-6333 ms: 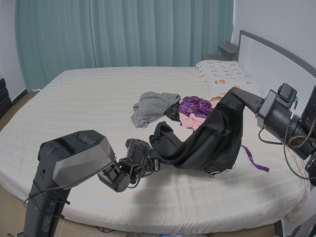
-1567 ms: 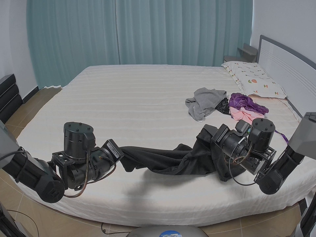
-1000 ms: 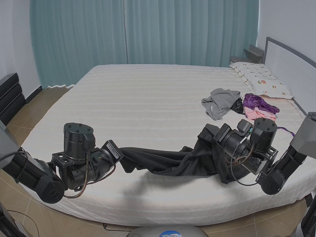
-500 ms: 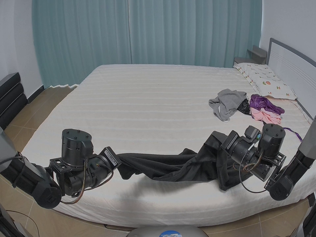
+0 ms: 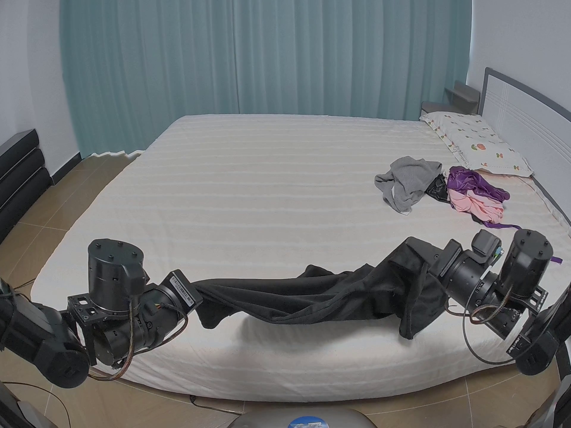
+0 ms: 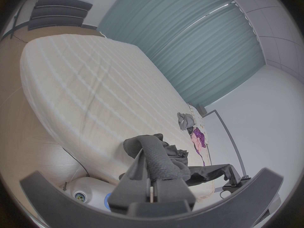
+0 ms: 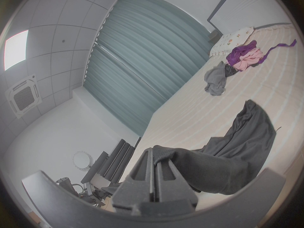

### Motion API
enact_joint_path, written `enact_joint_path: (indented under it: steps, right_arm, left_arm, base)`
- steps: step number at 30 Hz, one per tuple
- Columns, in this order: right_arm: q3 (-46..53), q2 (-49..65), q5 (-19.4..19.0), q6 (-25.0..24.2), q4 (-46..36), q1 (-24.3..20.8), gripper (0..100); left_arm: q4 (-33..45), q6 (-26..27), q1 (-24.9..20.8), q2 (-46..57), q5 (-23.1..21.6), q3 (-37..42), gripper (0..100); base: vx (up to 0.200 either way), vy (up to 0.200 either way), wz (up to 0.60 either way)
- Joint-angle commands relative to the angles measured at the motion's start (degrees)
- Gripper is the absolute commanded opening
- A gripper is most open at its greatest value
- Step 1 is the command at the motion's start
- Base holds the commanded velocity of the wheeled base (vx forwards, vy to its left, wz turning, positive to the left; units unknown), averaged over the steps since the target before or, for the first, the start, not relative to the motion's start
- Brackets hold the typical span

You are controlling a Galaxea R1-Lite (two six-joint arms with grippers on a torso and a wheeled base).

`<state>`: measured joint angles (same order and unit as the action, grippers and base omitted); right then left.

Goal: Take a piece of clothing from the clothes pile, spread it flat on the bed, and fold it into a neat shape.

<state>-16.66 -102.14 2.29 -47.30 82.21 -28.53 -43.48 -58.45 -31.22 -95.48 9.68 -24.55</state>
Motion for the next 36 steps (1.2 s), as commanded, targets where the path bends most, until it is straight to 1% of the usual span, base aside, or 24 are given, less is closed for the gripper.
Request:
enact_joint_path:
  steps: [1,2,5,7,8,9,10,12,13,17,19,20,21,24,26,28,33,35,36]
  right_arm:
    - [2.60,8.98,1.66,1.24,-0.48,-0.04,0]
    - [2.69,10.39,1.93,2.04,-0.56,-0.04,0]
    - [2.34,15.48,2.10,5.38,-1.35,0.05,0]
    - [1.64,17.59,2.63,6.25,-1.97,0.14,0]
    - [-0.56,20.76,3.42,7.66,-3.20,0.23,0]
    - [-1.35,21.55,3.60,8.01,-3.73,0.23,0]
    - [-3.99,23.83,4.04,8.98,-5.92,0.14,0]
    - [-6.71,25.94,4.21,9.59,-9.09,0.05,0]
    - [-9.88,27.00,4.21,9.86,-12.69,0.05,0]
    - [-20.60,26.12,4.21,9.77,-19.64,1.02,0]
    - [-20.60,26.12,4.21,9.77,-19.64,1.02,0]
    - [-26.75,22.96,4.30,9.86,-22.98,2.60,0]
    - [-29.74,20.32,4.48,9.95,-24.12,3.21,0]
    - [-33.26,16.28,5.18,9.95,-24.47,3.57,0]
    - [-35.98,11.62,5.97,10.39,-24.12,4.71,0]
    - [-37.30,8.63,5.97,10.65,-23.85,5.06,0]
    - [-40.38,2.65,5.88,10.65,-22.10,6.64,0]
    - [-40.99,1.51,5.88,10.65,-21.57,6.82,0]
    - [-42.57,-0.60,5.62,10.74,-21.13,7.17,0]
  left_arm:
    - [1.30,0.18,-1.04,7.41,2.27,1.52,0]
    - [1.91,0.27,-1.12,9.17,2.36,1.52,0]
    - [5.87,1.41,-1.30,15.41,2.54,0.29,0]
    - [7.54,2.29,-1.30,17.78,2.80,-0.58,0]
    - [10.09,3.87,-0.77,21.21,3.50,-2.43,0]
    - [10.88,4.23,-0.68,21.91,3.68,-2.87,0]
    - [13.25,5.81,-0.33,24.11,3.94,-4.72,0]
    - [15.53,7.13,0.72,25.52,3.94,-6.74,0]
    - [17.56,8.00,2.13,26.04,3.86,-8.67,0]
    - [19.75,8.27,4.33,25.16,3.50,-13.94,0]
    - [19.75,8.27,4.33,25.16,3.50,-13.94,0]
    - [20.02,8.27,4.68,22.88,3.50,-16.84,0]
    - [20.19,8.36,5.12,21.30,3.50,-18.87,0]
    - [21.07,8.27,5.64,18.40,3.24,-21.94,0]
    - [22.13,8.09,5.82,14.44,2.71,-25.46,0]
    - [22.48,8.09,6.00,11.89,2.63,-27.39,0]
    - [22.39,8.00,7.14,5.83,2.63,-31.52,0]
    - [22.30,7.92,7.40,4.86,2.63,-32.23,0]
    - [21.95,8.00,8.10,2.66,2.54,-33.72,0]
  base:
    - [-0.200,0.000,0.00]
    - [-0.200,0.000,0.00]
    - [0.000,0.000,0.00]
    - [0.000,0.000,0.00]
    - [0.000,0.000,0.00]
    - [0.000,0.000,0.00]
    - [0.000,0.000,0.00]
    - [0.000,0.000,0.00]
    - [0.000,0.000,0.00]
    - [0.000,0.000,0.00]
    - [0.000,0.000,0.00]
    - [0.000,0.000,0.00]
    - [0.000,0.000,0.00]
    - [0.000,0.000,0.00]
    - [0.000,0.000,0.00]
    - [0.000,0.000,0.00]
    - [0.200,0.000,0.00]
    - [0.200,0.000,0.00]
    - [0.200,0.000,0.00]
